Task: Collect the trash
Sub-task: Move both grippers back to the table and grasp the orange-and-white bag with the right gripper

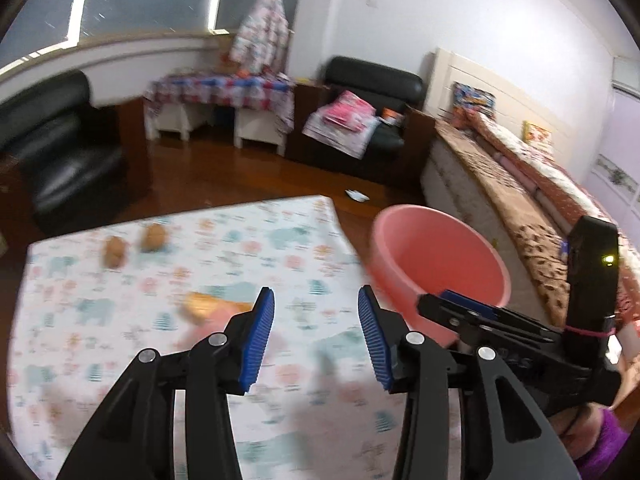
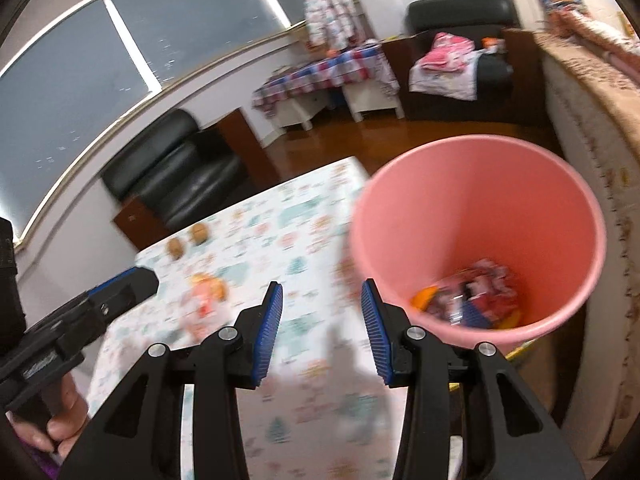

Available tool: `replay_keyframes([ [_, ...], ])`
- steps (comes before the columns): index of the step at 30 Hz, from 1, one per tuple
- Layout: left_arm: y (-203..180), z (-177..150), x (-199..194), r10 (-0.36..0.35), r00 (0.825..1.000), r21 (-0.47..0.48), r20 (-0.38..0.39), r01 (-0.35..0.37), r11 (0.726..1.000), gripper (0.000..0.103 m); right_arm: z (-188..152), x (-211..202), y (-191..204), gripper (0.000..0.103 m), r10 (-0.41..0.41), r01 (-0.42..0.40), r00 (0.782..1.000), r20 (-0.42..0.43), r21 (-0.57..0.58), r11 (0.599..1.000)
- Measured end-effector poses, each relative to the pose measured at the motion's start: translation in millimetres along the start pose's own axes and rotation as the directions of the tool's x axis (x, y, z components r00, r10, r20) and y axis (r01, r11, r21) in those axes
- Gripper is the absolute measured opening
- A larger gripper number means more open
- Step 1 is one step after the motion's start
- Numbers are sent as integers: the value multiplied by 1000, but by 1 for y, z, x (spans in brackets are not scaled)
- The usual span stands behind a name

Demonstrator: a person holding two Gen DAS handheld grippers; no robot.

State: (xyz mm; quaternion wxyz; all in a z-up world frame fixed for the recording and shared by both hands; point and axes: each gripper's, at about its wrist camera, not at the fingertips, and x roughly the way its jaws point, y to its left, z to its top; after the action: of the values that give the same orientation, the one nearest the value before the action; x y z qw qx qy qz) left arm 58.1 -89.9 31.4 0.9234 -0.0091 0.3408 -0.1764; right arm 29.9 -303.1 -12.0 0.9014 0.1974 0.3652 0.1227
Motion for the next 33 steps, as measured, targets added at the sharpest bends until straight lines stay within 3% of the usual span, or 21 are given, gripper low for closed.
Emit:
replay_keyframes([
  [6, 51, -13, -20, 78, 997, -77, 7, -77, 994, 43, -13, 24, 37, 42, 70, -73, 994, -85, -38, 997],
  [14, 98, -27, -25, 119, 993, -161, -18, -120, 980, 43, -18, 53, 78, 42, 101, -118, 983, -155, -104, 988],
  [24, 122, -31, -14, 122, 992, -201, -40, -127, 971, 43, -14, 99, 99, 44, 41, -76, 976, -215, -156, 985],
  [33, 130, -28, 3, 106, 992, -213, -67, -118, 970, 43, -21, 111, 111, 43, 102, -154, 963, -251, -197, 968],
])
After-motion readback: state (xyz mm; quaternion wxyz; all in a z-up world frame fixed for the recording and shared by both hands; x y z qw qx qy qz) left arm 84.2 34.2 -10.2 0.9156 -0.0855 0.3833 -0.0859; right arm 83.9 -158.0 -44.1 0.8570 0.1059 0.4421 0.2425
